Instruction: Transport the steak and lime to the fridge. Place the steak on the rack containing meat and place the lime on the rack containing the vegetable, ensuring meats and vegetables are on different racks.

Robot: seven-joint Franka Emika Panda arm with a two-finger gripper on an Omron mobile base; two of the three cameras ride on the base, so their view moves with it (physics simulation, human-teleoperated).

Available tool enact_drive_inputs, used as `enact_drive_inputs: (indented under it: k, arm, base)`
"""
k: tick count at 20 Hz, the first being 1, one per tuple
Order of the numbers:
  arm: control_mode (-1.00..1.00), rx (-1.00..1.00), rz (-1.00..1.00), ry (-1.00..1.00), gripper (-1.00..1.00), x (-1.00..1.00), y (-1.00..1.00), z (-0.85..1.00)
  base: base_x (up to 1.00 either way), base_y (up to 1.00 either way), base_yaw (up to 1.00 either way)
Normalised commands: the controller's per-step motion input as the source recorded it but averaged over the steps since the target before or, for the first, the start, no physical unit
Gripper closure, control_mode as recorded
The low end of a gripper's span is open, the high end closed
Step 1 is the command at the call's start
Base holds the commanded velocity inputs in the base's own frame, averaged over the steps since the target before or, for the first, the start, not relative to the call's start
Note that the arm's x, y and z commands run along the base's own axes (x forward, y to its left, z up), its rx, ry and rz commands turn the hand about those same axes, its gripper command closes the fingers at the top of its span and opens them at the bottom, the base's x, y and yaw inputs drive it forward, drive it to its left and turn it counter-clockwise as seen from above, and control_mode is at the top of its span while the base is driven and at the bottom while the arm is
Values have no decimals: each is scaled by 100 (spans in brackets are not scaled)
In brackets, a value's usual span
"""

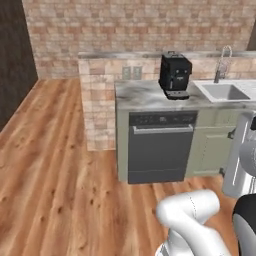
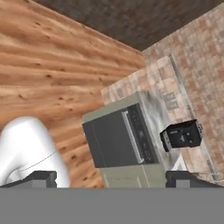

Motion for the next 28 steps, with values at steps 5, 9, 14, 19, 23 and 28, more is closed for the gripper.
enact_drive_inputs:
  k: [5,9,14,19,23,28]
  arm:
    - [100,0,0,0,-100,0,0,0]
    - [100,0,0,0,-100,0,0,0]
    - [100,0,0,0,-100,0,0,0]
    - [100,0,0,0,-100,0,0,0]
    - [100,0,0,0,-100,0,0,0]
    - [100,0,0,0,-100,0,0,0]
  base:
    - [100,100,-21]
    - [75,100,-5]
    - [51,100,-3]
    - [58,100,-9]
    - [89,100,-23]
    - [100,100,-30]
